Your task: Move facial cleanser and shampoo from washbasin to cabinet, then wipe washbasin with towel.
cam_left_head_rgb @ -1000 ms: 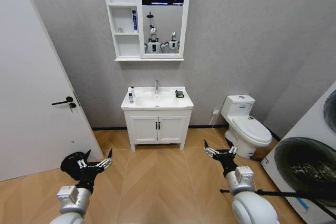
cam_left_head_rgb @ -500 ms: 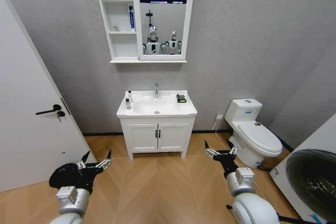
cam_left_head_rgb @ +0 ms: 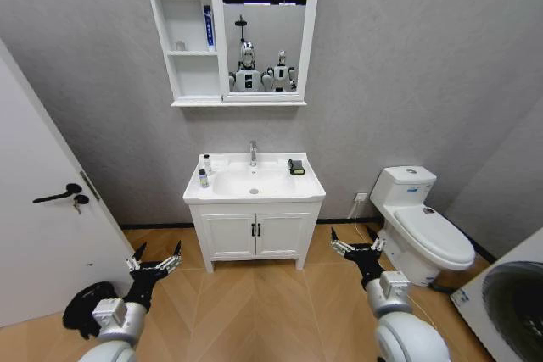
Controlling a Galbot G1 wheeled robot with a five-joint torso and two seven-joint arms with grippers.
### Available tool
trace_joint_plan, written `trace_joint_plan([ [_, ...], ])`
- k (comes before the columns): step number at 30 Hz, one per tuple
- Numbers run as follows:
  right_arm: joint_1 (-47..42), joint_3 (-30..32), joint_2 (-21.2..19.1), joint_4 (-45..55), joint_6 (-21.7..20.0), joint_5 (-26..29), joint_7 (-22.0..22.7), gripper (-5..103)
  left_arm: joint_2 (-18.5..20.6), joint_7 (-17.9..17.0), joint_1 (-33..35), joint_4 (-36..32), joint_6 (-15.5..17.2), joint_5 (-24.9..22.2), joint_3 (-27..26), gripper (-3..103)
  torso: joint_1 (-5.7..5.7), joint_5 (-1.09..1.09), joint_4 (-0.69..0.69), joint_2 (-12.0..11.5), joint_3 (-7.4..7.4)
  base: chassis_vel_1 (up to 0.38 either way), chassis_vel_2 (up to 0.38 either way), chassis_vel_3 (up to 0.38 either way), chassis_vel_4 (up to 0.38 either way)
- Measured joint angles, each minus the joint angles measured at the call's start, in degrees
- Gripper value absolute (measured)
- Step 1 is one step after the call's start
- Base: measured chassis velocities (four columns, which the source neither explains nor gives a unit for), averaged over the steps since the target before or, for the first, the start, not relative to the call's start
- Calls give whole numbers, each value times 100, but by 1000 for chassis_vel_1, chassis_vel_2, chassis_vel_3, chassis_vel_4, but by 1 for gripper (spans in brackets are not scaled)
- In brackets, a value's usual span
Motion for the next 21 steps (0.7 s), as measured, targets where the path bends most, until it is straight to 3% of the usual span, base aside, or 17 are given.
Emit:
trace_joint_plan([
  [16, 128, -67, 83, -139, 21, -20, -32, 100, 85, -21, -205, 140, 20, 18, 44, 100, 0, 1, -2, 0, 0, -198, 197, 198, -201],
  [17, 145, -64, 80, -150, 26, -18, -35, 100, 89, -35, -229, 151, 34, 26, 61, 100, 1, -6, -2, 0, 0, -219, 190, 216, -180],
  [21, 167, -58, 70, -165, 31, -5, -38, 100, 89, -64, -255, 153, 49, 44, 86, 100, 0, 1, -1, 0, 0, -202, 210, 208, -206],
])
